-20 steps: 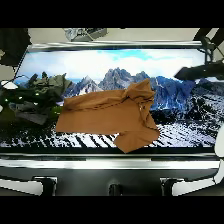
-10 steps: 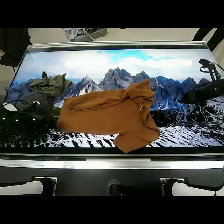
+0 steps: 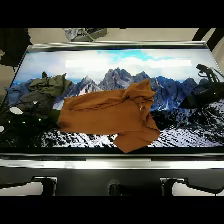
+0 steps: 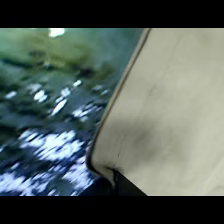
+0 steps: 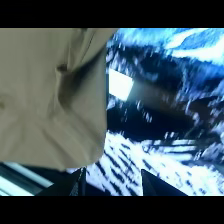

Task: Fold the shirts.

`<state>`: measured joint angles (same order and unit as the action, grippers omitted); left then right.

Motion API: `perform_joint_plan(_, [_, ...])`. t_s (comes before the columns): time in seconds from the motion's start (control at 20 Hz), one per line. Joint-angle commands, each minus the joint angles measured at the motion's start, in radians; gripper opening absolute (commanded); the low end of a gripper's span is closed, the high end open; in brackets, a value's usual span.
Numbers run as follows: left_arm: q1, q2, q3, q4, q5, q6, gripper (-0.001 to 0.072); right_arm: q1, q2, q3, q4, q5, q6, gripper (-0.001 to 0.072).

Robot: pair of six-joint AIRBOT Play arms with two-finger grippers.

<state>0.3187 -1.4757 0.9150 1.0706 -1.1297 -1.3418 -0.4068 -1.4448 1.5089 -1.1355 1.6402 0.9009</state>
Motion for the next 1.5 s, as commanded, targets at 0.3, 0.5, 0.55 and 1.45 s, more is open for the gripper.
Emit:
perform_joint_plan(0.3, [-0.015,0.019,-0.003,0.003,0.019,0.0,0.0042,0.0,0.193,-0.74,0.116,-0.275,0.048,0.0492])
perform_joint_plan(0.5, [-0.015,0.046,-0.003,0.002,0.009,0.0,0.0042,0.0,0.182,-0.878,0.203,-0.436,0.037,0.049])
perform_joint_plan(0.55, [-0.015,0.05,-0.003,0.002,0.008,0.001,0.0042,0.0,0.18,-0.89,0.237,-0.466,0.024,0.049])
perform_joint_plan(1.45, [-0.026,0.359,0.45,-0.045,-0.018,-0.02,0.0039,0.173,0.335,-0.193,-0.09,-0.433,-0.068,0.0044])
